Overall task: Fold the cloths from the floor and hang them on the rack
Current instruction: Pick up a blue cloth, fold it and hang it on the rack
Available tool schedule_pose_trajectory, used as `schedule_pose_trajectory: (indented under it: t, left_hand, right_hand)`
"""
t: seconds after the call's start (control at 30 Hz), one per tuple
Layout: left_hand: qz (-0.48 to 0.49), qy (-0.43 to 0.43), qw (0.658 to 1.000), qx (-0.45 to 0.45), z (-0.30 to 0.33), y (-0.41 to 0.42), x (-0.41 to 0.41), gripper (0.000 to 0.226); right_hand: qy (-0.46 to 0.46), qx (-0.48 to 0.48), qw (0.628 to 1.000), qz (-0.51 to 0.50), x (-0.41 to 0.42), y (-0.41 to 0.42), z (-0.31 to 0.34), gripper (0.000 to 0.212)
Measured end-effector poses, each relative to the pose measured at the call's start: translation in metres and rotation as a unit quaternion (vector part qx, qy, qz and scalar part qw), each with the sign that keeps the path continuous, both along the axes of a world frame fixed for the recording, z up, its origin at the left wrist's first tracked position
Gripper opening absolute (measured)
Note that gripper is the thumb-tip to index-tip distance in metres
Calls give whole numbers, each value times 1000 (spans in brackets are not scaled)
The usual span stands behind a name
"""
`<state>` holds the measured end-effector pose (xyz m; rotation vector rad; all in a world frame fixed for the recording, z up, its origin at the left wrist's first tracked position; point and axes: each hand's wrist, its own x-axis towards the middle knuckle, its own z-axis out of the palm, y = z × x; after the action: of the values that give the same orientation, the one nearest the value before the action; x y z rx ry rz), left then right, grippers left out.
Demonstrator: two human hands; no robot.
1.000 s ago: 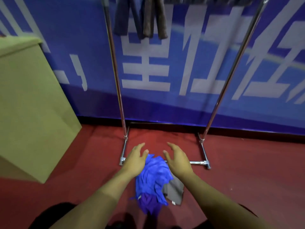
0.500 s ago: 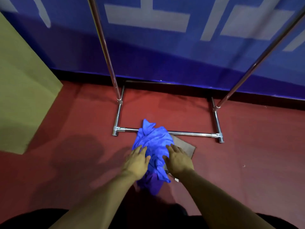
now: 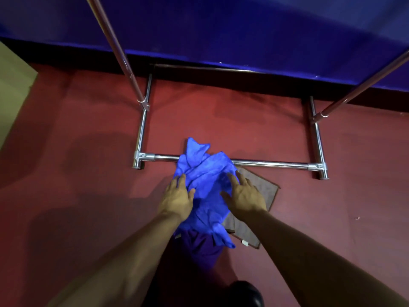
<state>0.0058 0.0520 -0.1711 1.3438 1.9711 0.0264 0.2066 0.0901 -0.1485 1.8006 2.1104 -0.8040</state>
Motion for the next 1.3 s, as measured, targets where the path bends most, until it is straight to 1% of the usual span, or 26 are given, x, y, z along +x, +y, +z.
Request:
schedule_pose_trajectory:
  t: [0.07, 0.13, 0.2, 0.27, 0.37, 0.47, 0.53, 0.63, 0.7, 0.77, 0.83, 0.87, 0.9, 0.97, 1.03, 1.1, 1.17, 1.23, 1.27, 1.3]
  left_hand:
    - [106, -42, 993, -16, -11, 2, 0, 66]
    - [209, -64, 975, -31, -24, 1, -1, 66]
    - [254, -73, 964, -43, -34, -4, -1, 64]
    - [263, -79, 961, -45, -40, -8, -2, 61]
    - [274, -90, 957, -25, -42, -7, -2, 51]
    - [265, -80, 961, -6, -42, -1, 0, 38]
    - [245, -80, 966, -5, -42, 1, 2, 31]
    - [227, -90, 970, 4, -37, 2, 6, 16]
    - [213, -109, 971, 16, -31, 1, 8, 16]
    - [203, -151, 967, 22, -24, 2, 11, 19]
    - [203, -191, 960, 21, -15, 5, 13, 21]
    - [213, -207, 955, 16, -11, 5, 14, 18]
    - [229, -225, 947, 16, -6, 6, 15, 20]
    - [265, -254, 930, 20, 1, 7, 18, 35]
    - [292, -274, 916, 16, 12, 7, 20, 36]
    - [325, -290, 900, -17, 21, 4, 20, 33]
    - [357, -318, 877, -53, 35, 1, 19, 42]
    - [361, -357, 859, -72, 54, 0, 18, 46]
    - [359, -370, 854, -66, 66, 1, 17, 42]
    - [359, -381, 850, -53, 79, 2, 17, 33]
  right_hand:
    - [54, -23, 993, -103, 2, 3, -13, 74]
    - [108, -44, 971, -207, 3, 3, -24, 76]
    - [112, -61, 962, -242, 4, 1, -34, 78]
    - [102, -73, 962, -242, 3, 0, -39, 80]
    - [96, -69, 965, -236, 0, 0, -42, 80]
    - [98, -71, 963, -240, -1, 1, -45, 78]
    - [107, -80, 957, -257, -2, 2, -45, 70]
    - [93, -92, 959, -253, 0, 3, -43, 50]
    - [91, -81, 963, -242, 0, 3, -41, 43]
    - [102, -52, 966, -231, 0, 3, -38, 40]
    - [121, -23, 966, -229, -3, 4, -31, 37]
    - [131, -12, 965, -228, -5, 5, -26, 36]
    - [140, -3, 964, -226, -6, 5, -21, 35]
    - [157, 14, 963, -217, -9, 5, -12, 34]
    - [179, 15, 960, -214, -12, 5, -1, 33]
    - [199, 4, 957, -212, -14, 3, 11, 31]
    - [225, 7, 953, -203, -15, 1, 28, 30]
    - [267, 2, 944, -191, -15, 0, 48, 26]
    - [289, -7, 939, -185, -13, 1, 58, 23]
    - [301, -24, 937, -176, -11, 2, 70, 20]
